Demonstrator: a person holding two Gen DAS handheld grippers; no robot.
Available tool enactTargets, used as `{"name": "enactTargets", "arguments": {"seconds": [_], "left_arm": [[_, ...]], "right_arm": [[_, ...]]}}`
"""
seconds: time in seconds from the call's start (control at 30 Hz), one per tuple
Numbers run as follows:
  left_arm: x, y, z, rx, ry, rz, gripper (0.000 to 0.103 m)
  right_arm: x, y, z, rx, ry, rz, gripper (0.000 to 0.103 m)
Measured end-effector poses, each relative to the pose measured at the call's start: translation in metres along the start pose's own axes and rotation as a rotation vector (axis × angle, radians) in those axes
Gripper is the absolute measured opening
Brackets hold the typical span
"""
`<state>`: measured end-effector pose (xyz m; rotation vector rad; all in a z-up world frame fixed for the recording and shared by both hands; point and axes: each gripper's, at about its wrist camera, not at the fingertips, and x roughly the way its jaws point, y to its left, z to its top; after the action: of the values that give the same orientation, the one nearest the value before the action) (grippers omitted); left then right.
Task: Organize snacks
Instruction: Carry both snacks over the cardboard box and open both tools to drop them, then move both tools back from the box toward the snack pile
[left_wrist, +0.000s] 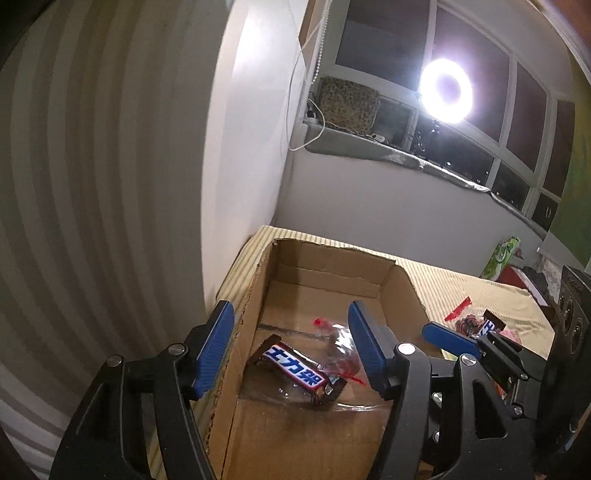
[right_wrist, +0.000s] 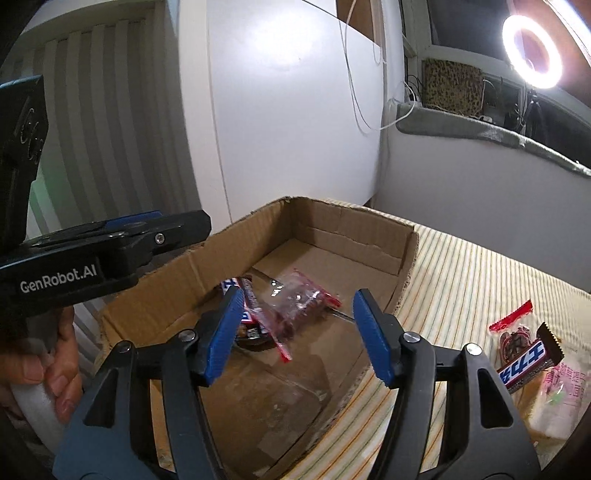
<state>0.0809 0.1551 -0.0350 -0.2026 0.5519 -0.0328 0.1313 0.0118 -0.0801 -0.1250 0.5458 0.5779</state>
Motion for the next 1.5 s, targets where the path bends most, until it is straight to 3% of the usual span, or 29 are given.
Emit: {"name": "enactTargets", "arguments": {"seconds": [0.37,0.63,0.83,1.1,1.27,1.5], "left_arm": [[-0.052,0.013,0.001,-0.018,-0.066,0.036,0.073],[-0.075,-0.018,-0.01,0.032,-0.069,0.036,0.077],[-0.066,-0.077,-0.027,0.12,-0.021,-0.024,0.077],[-0.045,-0.151,-0.061,0.198,0.069,-0.161,0.077],[-0.045,-0.164,-0.072,0.236,0.089,-0.199,0.077],[-0.049,-0.162,-0.089,0.242,0.11,-0.21,0.078]], "right_arm": [[-0.044,0.033,-0.005,-0.02,-0.052,0.021,0.069],[-0.082,0.028,-0.04,0.02,-0.065,0.009,0.071],[-0.124,0.009,-0.088,0.021,-0.07,-0.099,0.075],[-0.181,-0.054,-0.148,0.139,-0.016,-0.322,0.079],[-0.197,-0.069,-0.156,0.166,-0.003,-0.387,0.08],[-0.187,-0.059,-0.159,0.153,0.018,-0.389,0.08]]}}
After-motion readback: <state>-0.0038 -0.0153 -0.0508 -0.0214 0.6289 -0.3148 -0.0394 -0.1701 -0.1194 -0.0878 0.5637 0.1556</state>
